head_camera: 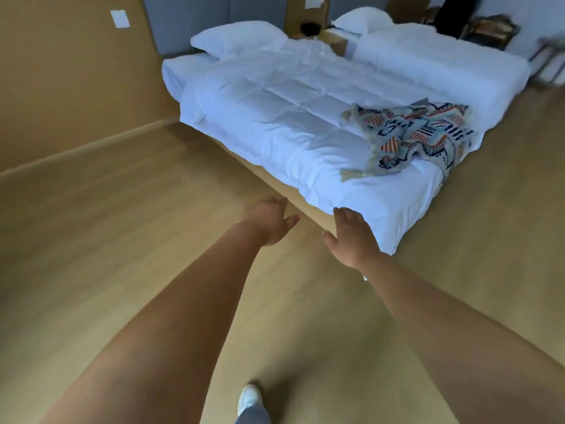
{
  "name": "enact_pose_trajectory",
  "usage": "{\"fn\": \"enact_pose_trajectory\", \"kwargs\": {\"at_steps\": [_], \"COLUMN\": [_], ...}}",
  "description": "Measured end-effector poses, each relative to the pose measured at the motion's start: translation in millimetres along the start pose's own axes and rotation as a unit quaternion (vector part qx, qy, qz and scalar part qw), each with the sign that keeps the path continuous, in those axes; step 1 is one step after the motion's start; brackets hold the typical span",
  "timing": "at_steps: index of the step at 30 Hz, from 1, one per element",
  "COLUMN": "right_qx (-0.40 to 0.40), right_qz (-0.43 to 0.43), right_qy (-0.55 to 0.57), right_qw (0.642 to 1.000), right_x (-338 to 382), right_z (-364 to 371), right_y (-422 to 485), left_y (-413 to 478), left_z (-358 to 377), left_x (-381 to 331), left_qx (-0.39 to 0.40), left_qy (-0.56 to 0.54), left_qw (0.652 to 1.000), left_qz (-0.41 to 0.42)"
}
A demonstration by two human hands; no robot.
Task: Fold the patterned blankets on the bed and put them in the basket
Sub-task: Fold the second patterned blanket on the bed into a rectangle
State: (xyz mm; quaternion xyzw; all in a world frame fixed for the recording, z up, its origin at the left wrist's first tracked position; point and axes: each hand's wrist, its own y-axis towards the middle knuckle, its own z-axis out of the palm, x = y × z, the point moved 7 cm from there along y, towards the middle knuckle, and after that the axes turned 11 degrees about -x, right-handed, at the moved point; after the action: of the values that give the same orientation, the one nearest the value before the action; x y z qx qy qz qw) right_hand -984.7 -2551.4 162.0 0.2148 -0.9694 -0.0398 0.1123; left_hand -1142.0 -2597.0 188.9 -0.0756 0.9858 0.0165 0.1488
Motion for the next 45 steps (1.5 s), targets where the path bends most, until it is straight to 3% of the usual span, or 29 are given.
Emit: {"fn": "enact_pose_trajectory", "kwargs": {"at_steps": [6,13,24,34,39,42,45], "right_qx": [-0.031,-0.041,0.007,0.075,0.069,0.07,0.072], "right_qz": [0.091,0.151,0.193,0.264,0.28,0.28,0.281], "right_qy": [0.023,0.039,0.065,0.058,0.073,0.074,0.071], "right_qw": [0.995,0.987,0.979,0.96,0.955,0.955,0.954], "right_x": [-61,-151,-273,-335,-370,-393,-420], "right_z": [-8,11,39,122,151,171,200], "right_y": [94,216,406,568,649,696,749], "left_y": [143,302,528,727,824,884,956], "left_z": [4,50,87,160,185,203,227], "left_x": [-38,-83,-121,-117,-119,-124,-125], "left_qx": [0.036,0.068,0.104,0.18,0.186,0.168,0.131], "left_qy": [0.034,0.066,0.079,0.117,0.134,0.121,0.09], "left_qw": [0.993,0.983,0.976,0.949,0.941,0.949,0.972], "left_qz": [0.11,0.157,0.174,0.23,0.248,0.237,0.171]}}
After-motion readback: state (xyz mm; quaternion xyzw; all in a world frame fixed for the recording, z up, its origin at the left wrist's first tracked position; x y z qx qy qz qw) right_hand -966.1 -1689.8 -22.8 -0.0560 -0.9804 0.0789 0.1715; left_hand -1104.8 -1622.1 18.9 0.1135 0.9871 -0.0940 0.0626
